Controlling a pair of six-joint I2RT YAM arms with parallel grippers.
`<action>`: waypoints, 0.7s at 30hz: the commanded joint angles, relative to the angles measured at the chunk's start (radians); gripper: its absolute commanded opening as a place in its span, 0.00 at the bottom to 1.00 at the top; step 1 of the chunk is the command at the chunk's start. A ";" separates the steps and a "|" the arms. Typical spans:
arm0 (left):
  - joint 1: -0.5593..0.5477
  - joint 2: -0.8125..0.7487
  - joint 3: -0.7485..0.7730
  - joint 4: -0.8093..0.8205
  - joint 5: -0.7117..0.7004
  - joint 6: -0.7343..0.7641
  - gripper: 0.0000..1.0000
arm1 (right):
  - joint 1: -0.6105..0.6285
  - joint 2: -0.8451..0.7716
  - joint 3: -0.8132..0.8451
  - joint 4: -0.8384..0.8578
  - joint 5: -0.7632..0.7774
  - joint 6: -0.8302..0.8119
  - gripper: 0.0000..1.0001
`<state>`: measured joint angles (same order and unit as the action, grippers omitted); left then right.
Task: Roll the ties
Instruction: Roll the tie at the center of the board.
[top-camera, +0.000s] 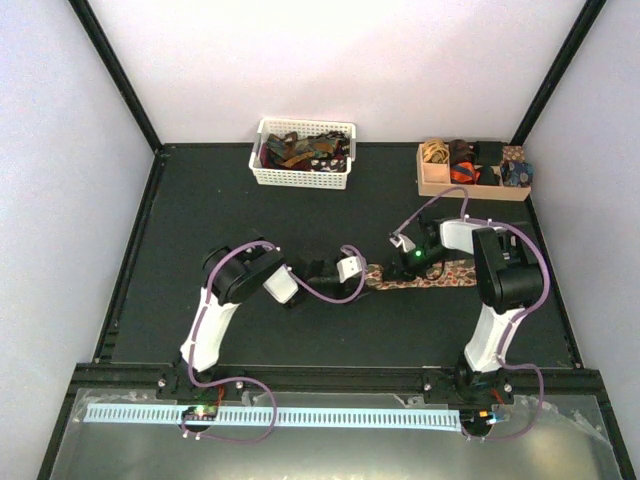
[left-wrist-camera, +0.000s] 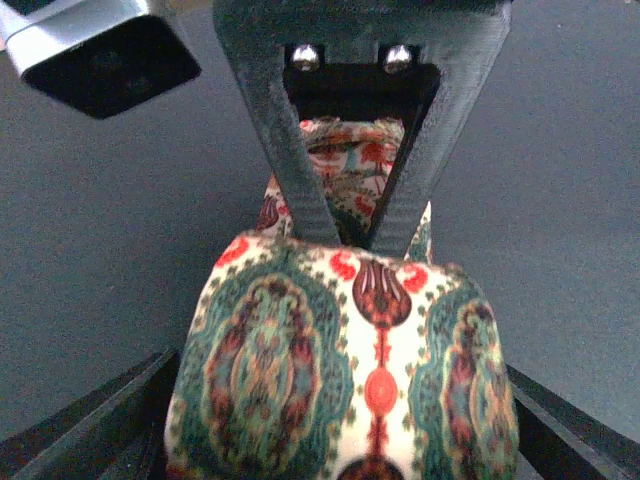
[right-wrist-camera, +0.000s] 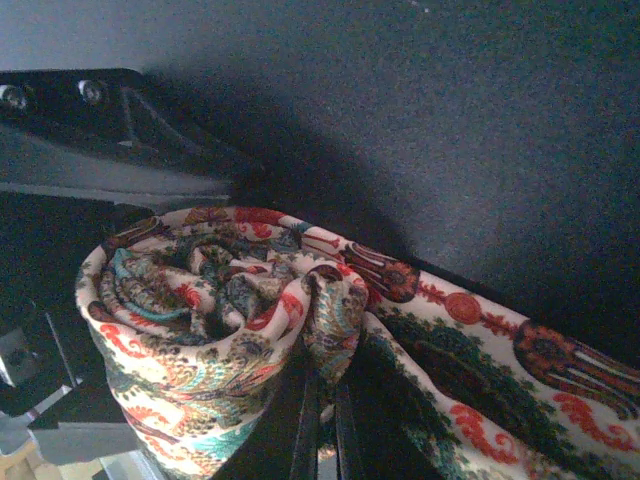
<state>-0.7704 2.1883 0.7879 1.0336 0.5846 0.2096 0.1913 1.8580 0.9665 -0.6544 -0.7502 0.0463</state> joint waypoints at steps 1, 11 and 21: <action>-0.021 0.058 0.039 0.031 0.024 -0.001 0.77 | 0.016 0.069 -0.005 0.018 0.125 0.007 0.01; -0.015 -0.107 -0.003 -0.362 -0.077 0.137 0.41 | 0.051 0.101 0.018 0.082 -0.027 0.041 0.07; 0.008 -0.131 0.022 -0.641 -0.160 0.173 0.42 | 0.013 -0.102 -0.022 0.090 -0.137 -0.002 0.52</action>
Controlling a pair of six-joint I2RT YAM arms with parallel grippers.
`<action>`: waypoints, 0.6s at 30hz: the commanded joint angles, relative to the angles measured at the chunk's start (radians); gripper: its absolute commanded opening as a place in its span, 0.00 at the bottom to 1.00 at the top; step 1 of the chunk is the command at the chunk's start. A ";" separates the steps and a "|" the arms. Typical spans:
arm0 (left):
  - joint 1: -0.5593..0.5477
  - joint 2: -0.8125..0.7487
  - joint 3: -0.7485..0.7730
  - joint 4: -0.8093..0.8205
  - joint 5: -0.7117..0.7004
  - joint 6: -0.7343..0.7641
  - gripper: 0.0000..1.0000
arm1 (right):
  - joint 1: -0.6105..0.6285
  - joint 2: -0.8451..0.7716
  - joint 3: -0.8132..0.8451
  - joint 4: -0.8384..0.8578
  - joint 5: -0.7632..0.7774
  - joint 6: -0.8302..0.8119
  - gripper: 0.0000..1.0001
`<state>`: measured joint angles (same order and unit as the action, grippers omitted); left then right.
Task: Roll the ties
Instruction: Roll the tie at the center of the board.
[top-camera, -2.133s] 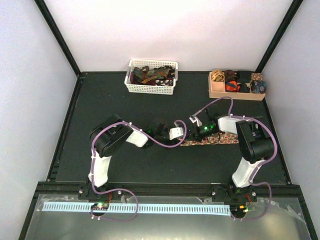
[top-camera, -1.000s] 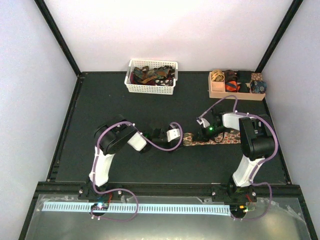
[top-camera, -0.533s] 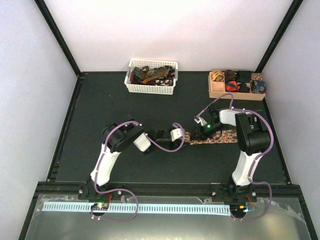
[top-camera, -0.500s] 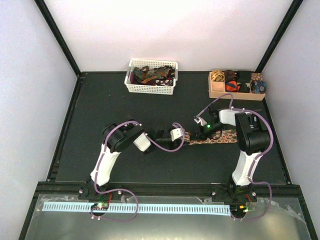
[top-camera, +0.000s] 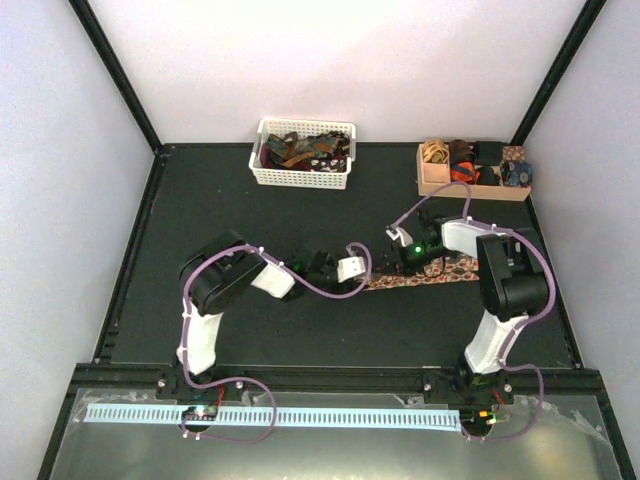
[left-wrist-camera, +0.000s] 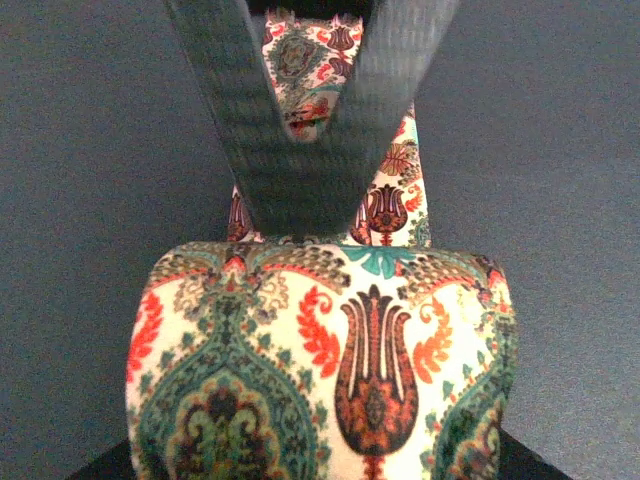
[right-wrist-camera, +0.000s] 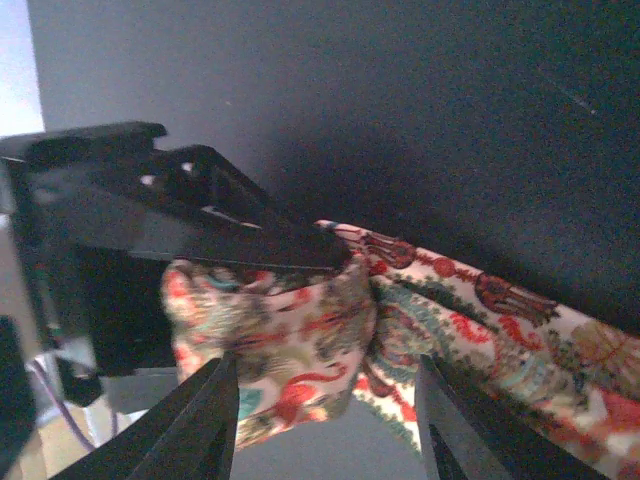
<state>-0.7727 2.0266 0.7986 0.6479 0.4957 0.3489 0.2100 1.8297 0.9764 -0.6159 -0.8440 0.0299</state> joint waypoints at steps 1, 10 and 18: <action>0.010 0.034 0.018 -0.267 -0.072 0.032 0.42 | -0.001 -0.083 -0.043 0.076 -0.067 0.039 0.52; 0.011 0.044 0.045 -0.310 -0.075 0.027 0.43 | 0.043 -0.067 -0.063 0.130 -0.098 0.079 0.39; 0.025 0.032 0.027 -0.247 -0.052 -0.021 0.62 | 0.016 -0.034 -0.044 0.039 0.056 -0.013 0.01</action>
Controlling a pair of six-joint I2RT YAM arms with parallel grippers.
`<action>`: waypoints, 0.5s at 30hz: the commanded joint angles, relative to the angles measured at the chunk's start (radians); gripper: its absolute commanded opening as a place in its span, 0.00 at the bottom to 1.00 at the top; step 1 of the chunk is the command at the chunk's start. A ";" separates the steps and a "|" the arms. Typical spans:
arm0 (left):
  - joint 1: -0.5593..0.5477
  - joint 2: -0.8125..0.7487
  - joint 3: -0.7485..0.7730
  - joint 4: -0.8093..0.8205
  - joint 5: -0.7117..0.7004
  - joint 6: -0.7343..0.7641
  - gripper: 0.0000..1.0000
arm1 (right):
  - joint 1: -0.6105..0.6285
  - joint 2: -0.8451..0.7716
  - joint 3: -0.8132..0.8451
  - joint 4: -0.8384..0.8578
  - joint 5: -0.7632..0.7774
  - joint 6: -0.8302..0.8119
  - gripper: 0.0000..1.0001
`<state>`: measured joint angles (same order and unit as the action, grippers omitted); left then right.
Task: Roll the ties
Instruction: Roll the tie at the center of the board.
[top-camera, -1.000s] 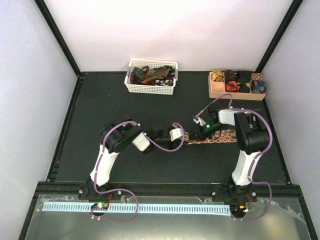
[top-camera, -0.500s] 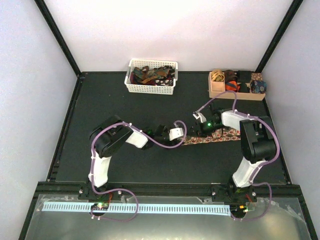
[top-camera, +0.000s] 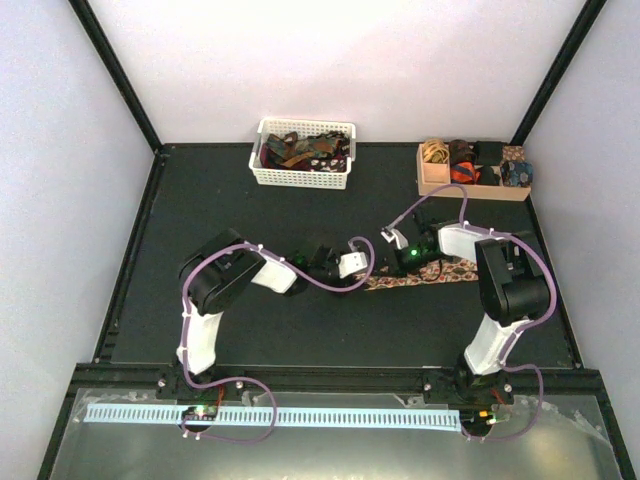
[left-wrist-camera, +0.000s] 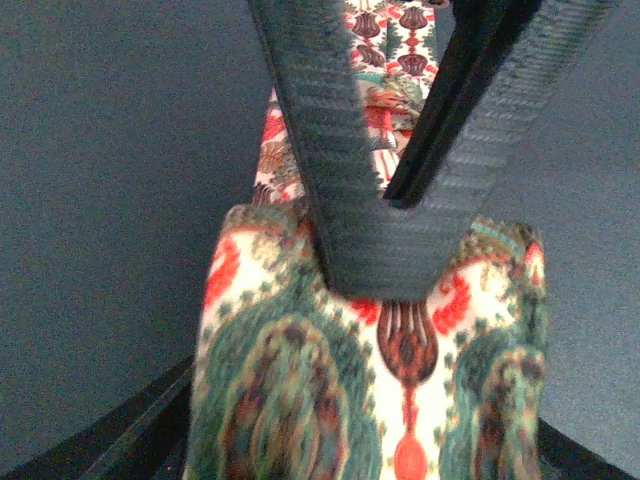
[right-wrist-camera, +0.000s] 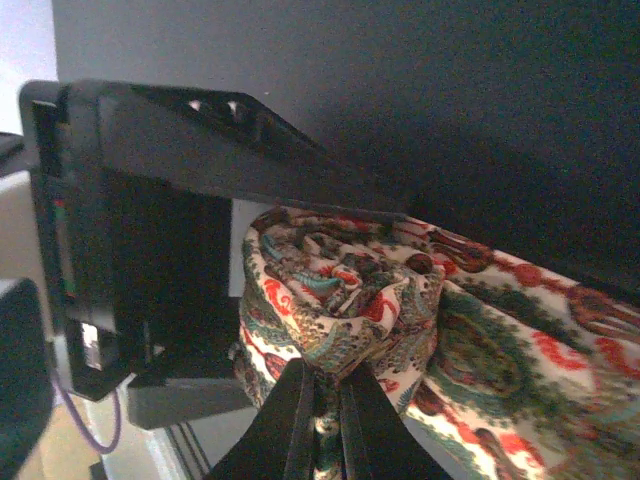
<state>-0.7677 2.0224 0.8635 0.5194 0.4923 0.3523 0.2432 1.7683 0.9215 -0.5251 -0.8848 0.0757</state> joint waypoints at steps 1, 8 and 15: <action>0.026 0.031 -0.050 -0.086 -0.028 -0.041 0.66 | -0.024 0.034 0.011 -0.059 0.122 -0.068 0.01; 0.034 0.009 -0.105 0.157 0.083 -0.120 0.78 | -0.035 0.024 0.002 -0.071 0.280 -0.085 0.01; 0.018 0.072 -0.112 0.376 0.124 -0.190 0.87 | -0.013 -0.003 -0.007 -0.079 0.377 -0.071 0.01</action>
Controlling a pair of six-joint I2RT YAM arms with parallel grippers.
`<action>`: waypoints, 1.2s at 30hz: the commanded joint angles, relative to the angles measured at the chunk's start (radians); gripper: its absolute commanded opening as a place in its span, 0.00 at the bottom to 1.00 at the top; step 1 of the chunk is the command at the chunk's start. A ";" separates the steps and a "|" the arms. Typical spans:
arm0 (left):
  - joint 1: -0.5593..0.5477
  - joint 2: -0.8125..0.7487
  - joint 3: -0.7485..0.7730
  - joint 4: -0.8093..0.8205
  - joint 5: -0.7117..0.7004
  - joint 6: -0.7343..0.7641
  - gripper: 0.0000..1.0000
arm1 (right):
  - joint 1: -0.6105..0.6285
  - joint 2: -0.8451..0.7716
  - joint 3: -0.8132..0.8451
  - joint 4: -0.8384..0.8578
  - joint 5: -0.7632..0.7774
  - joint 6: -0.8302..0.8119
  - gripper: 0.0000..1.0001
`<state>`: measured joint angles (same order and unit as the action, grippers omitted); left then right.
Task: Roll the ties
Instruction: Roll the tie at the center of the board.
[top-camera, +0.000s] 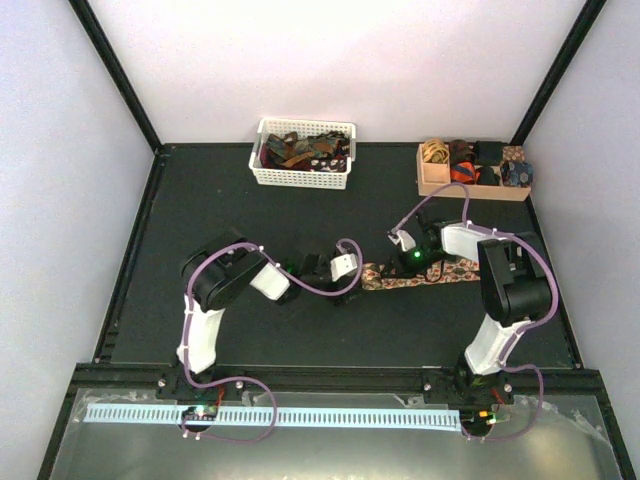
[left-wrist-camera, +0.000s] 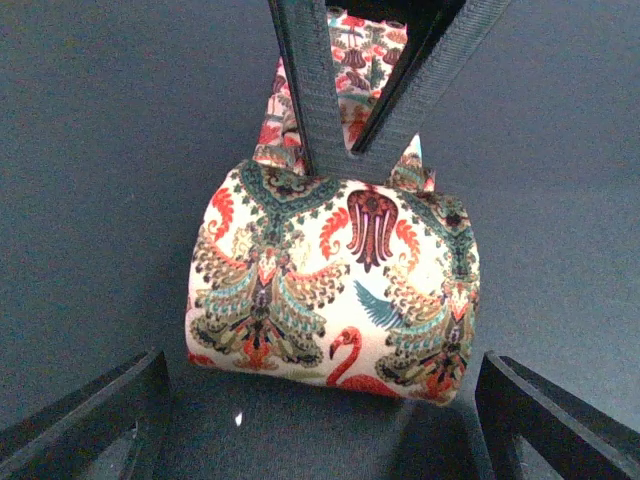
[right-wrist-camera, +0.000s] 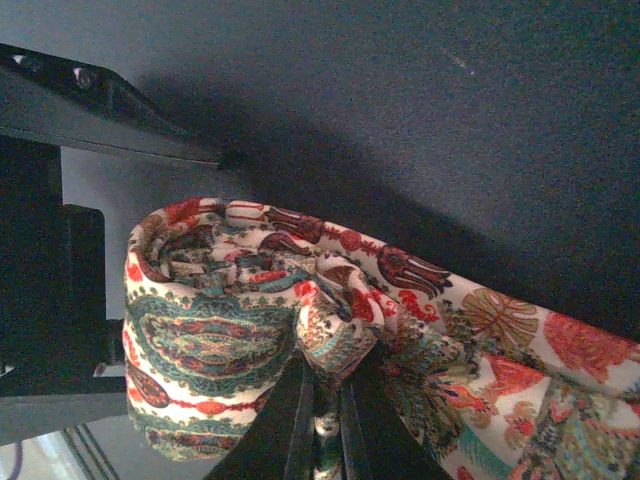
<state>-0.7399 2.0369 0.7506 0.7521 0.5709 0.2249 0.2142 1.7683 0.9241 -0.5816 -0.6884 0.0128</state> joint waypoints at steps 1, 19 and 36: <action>-0.015 0.077 0.005 0.184 0.042 -0.071 0.88 | 0.023 0.000 -0.005 -0.022 0.188 -0.006 0.01; -0.007 -0.009 -0.033 -0.045 -0.034 0.072 0.42 | 0.076 0.135 0.025 0.138 -0.056 0.124 0.09; 0.002 -0.058 0.033 -0.437 -0.135 0.198 0.40 | 0.052 -0.038 0.020 0.059 -0.231 0.106 0.50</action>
<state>-0.7406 1.9522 0.7822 0.5125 0.4919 0.3817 0.2272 1.7649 0.9684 -0.5797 -0.8272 0.0433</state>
